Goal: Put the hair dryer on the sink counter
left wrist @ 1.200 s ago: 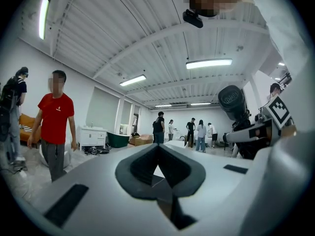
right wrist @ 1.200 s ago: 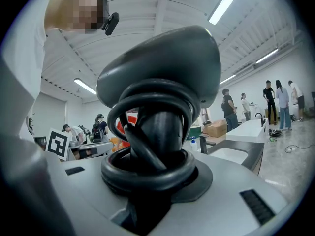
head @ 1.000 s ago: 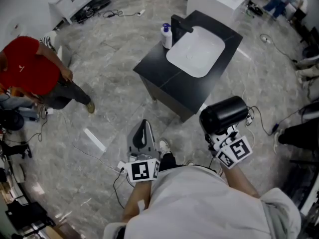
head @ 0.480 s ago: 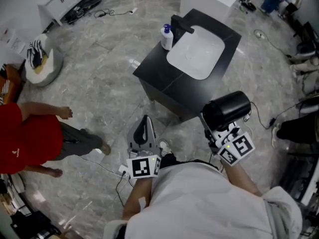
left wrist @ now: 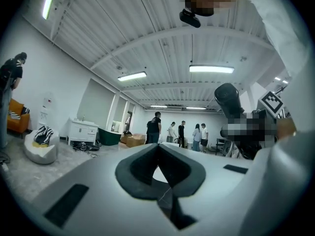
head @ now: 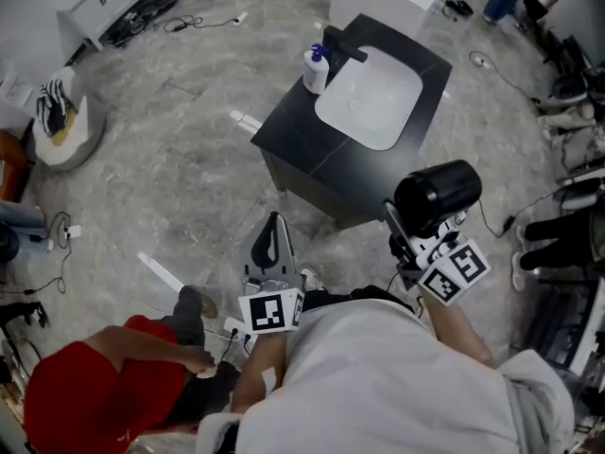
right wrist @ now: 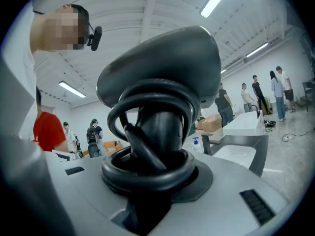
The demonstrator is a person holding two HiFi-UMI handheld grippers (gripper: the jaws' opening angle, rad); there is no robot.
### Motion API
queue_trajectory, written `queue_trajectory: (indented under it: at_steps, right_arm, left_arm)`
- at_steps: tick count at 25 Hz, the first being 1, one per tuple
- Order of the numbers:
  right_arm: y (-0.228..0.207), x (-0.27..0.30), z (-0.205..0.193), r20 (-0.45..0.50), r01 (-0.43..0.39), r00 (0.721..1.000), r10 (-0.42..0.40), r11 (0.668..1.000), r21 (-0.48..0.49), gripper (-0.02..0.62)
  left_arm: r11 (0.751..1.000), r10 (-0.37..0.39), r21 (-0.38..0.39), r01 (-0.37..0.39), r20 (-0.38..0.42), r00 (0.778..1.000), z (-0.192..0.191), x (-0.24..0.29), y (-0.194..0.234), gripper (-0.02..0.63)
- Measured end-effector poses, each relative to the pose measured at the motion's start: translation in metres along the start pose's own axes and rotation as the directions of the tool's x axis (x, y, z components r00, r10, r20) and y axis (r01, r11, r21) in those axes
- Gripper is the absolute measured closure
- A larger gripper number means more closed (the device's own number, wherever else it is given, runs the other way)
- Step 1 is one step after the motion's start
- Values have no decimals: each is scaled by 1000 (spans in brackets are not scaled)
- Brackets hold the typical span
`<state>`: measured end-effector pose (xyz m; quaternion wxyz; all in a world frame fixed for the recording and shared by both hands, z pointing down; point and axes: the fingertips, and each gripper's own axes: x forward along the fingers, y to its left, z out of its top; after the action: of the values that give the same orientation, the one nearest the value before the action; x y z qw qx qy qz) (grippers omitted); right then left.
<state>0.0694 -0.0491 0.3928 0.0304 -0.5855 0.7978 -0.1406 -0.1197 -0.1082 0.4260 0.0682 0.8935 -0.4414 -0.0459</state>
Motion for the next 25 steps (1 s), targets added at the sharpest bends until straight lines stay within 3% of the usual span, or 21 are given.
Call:
queue_trajectory:
  at_steps: [13,25]
  right_arm:
    - [2,-4,15,0,78,997,-78,996,-45,439]
    - [4,14,15,-21,1,1000,-2,1000,-18,439]
  left_arm:
    - [997,-73,-3,73,38,997,9,18,2,604]
    - [999,-38,23,37,29,999,11,13,1,603]
